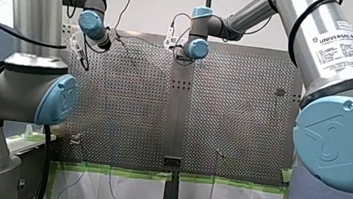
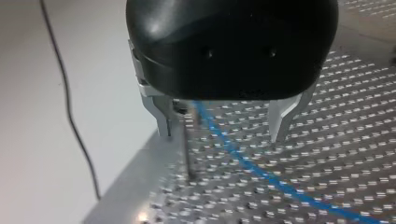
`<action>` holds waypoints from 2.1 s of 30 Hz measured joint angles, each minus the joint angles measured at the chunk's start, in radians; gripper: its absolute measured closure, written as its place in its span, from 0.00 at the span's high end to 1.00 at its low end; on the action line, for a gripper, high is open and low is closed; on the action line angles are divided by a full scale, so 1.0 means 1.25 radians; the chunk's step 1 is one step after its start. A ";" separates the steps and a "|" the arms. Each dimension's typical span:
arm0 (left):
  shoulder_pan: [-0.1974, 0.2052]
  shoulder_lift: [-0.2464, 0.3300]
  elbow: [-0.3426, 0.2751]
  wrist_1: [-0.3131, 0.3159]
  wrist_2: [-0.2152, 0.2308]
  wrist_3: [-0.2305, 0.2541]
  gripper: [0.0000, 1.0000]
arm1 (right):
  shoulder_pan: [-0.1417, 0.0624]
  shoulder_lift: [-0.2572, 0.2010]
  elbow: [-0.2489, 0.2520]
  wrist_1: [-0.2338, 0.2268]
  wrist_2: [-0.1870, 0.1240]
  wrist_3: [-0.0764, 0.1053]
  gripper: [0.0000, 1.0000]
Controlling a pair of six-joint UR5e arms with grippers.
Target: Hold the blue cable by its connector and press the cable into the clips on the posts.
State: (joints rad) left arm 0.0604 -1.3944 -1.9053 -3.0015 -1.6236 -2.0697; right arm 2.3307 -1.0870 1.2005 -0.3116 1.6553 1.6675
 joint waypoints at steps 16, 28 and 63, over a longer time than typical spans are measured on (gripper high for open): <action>-0.012 0.028 -0.041 0.012 0.005 0.022 1.00 | 0.000 0.000 0.000 0.000 0.000 0.000 0.00; -0.006 0.079 -0.034 0.024 0.078 0.101 1.00 | -0.001 0.000 0.003 0.008 0.025 0.000 0.00; -0.012 0.038 0.051 -0.063 0.036 0.342 1.00 | -0.015 0.003 0.009 0.017 0.099 0.001 0.00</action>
State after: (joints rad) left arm 0.0456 -1.3473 -1.8419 -3.0802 -1.5789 -1.6417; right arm 2.3125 -1.0831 1.2117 -0.2902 1.7789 1.6684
